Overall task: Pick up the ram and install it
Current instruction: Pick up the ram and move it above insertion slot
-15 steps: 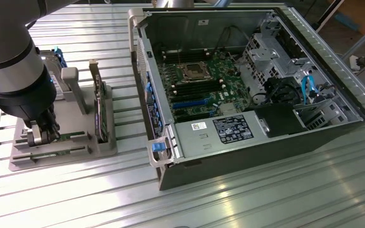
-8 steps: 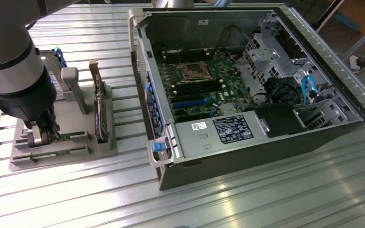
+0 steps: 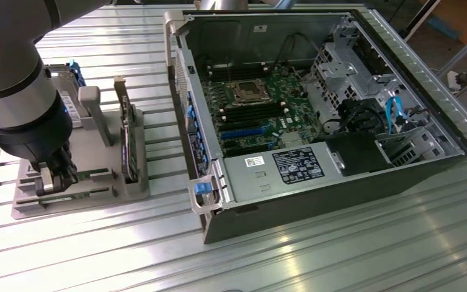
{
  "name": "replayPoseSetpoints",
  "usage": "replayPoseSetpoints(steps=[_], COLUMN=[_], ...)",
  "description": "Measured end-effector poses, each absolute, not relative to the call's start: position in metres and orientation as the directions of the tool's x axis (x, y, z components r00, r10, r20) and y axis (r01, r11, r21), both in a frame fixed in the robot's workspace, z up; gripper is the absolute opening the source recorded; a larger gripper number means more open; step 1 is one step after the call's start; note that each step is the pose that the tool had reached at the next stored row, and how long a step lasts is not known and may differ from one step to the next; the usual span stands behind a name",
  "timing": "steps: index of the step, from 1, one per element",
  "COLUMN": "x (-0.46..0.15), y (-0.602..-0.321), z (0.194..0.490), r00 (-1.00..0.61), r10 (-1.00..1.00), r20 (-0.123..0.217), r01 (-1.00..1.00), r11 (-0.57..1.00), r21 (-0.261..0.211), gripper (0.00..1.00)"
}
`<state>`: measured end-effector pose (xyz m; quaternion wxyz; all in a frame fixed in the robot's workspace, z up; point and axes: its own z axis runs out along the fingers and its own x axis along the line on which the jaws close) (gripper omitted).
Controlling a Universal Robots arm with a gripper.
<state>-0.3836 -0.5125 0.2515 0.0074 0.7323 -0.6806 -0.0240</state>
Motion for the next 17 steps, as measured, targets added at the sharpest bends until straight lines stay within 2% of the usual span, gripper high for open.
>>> replayPoseSetpoints(steps=[17], x=[-0.3836], y=[-0.5220], z=[0.2455], r00=[0.072], r10=[-0.997], r20=[-0.025], r01=[-0.996], r11=[-0.074], r21=[0.044], gripper=[0.24])
